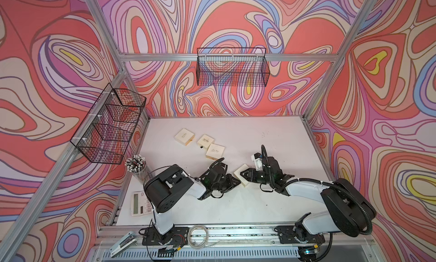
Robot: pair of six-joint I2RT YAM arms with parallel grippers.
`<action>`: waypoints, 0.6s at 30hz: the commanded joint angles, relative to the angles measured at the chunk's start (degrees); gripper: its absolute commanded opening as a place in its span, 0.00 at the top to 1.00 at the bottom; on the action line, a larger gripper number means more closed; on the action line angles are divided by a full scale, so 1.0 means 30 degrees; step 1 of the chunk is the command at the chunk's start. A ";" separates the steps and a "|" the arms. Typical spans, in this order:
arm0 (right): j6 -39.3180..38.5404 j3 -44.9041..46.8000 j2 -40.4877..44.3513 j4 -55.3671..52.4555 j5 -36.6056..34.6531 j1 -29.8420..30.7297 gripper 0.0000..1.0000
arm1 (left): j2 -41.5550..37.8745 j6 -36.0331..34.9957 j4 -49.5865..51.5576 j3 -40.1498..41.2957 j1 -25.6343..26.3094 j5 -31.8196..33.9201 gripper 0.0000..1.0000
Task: Take out the earrings from the drawer-style jewelry box
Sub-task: Open the drawer in the jewelry box.
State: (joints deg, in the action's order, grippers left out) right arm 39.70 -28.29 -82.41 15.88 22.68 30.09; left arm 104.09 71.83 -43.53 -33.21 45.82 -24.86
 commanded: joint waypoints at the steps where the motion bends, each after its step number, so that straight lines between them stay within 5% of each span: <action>1: 0.0043 -0.0353 -0.0215 0.0389 0.0131 0.0166 0.64 | 0.0322 0.0072 -0.0509 -0.0417 0.0024 0.0490 0.84; 18: 0.0102 -0.0033 -0.0259 0.0242 -0.0406 0.0219 0.69 | 0.0638 -0.0184 -0.0639 -0.0699 0.0018 0.0762 1.00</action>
State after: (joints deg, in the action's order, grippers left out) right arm 39.72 -28.29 -82.43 15.88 22.59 30.41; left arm 105.12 71.61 -43.99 -34.85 45.82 -23.33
